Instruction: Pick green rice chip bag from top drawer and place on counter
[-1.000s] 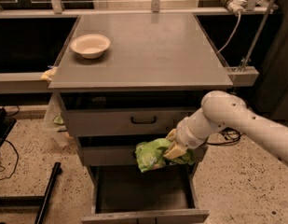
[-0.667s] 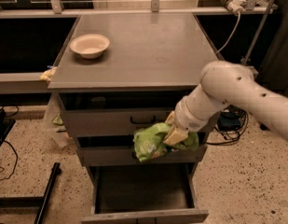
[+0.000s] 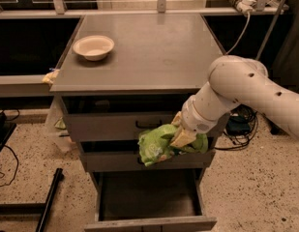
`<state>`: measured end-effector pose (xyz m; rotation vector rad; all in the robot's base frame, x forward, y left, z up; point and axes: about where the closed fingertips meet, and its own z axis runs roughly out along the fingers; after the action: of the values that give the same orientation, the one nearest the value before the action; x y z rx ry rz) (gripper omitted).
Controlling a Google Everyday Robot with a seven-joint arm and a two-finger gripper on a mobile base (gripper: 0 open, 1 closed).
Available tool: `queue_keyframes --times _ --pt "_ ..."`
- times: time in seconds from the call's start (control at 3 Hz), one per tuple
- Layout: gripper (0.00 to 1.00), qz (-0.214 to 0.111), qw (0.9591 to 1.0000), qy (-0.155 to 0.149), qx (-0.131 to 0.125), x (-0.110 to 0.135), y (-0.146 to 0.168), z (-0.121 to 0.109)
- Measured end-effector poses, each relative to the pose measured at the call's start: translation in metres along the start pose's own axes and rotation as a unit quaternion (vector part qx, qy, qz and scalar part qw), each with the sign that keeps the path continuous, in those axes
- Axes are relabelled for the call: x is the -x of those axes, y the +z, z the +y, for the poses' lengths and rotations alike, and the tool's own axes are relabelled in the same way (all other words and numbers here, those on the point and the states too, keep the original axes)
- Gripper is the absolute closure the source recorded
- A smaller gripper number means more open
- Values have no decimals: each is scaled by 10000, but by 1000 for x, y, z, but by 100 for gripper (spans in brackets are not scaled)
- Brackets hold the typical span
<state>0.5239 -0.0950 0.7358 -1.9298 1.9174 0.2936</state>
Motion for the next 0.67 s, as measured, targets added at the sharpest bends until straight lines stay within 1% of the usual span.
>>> queue_keyframes --times 0.33,0.67 --pt "100 -142 9997 144 -168 5 -19 -10" --pt "100 -139 9983 332 -462 24 -73 -26"
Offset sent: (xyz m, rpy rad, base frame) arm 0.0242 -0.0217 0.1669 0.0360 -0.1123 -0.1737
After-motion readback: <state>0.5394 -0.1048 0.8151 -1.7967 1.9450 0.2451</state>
